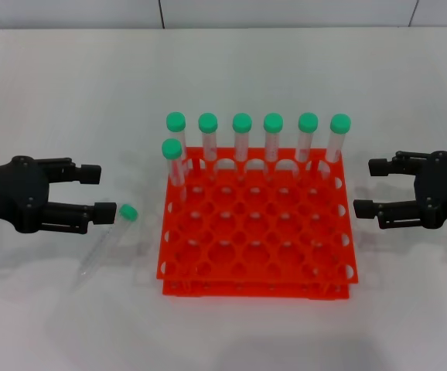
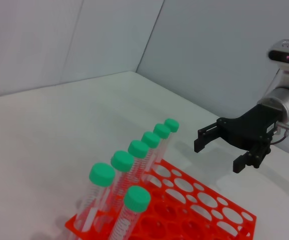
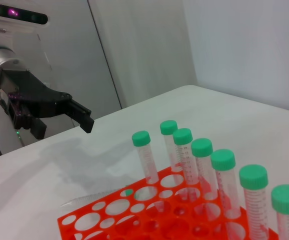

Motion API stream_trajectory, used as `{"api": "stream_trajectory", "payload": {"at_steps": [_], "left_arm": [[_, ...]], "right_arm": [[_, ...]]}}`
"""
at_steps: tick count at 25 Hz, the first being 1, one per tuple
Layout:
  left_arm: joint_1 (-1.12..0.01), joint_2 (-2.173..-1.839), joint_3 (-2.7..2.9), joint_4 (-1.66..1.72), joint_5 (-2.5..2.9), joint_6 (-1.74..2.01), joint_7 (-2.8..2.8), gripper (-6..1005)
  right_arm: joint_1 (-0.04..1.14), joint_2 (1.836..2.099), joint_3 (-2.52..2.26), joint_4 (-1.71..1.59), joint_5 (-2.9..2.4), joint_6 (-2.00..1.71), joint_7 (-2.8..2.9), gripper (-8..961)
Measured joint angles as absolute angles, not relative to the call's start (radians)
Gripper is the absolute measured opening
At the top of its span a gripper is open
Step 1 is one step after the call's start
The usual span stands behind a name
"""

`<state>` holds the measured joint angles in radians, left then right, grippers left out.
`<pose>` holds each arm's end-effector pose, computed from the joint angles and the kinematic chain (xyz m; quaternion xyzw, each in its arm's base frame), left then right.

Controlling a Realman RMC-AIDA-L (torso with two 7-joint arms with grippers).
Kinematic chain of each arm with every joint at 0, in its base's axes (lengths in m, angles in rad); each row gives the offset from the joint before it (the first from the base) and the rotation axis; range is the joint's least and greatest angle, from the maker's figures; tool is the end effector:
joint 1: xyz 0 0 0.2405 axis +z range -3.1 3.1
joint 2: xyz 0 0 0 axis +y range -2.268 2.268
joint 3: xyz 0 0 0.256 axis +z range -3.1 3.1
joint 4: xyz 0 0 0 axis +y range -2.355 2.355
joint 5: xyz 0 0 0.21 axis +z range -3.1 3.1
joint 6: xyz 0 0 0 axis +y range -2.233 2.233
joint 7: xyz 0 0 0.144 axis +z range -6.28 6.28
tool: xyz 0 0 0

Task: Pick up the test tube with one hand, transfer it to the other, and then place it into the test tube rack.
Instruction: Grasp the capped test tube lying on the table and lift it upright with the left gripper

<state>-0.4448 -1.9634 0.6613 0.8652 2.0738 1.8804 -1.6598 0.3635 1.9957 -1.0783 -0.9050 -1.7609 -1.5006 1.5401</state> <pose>-0.2797 0.2953 0.0748 -0.9400 -0.2746 -0.1955 0.0536 0.2598 0.3176 0.0242 -0.9527 0.1953 0.1966 0.1243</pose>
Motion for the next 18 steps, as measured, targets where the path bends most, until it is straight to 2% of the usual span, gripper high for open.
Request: {"api": "stream_trajectory", "payload": {"at_steps": [10,18], "left_arm": [[-0.445,-1.961,0.662,0.87,2.082,1.872,-1.67,879],[-0.491,-1.936,0.663,0.881,2.235,1.866,-1.774,878]], "right_arm": [[0.366,1.997,-1.078,-0.905,-1.761,-1.498,1.538,839],[0.373,2.001,-1.079,-0.905,-1.761,-1.497,1.537,839]]}}
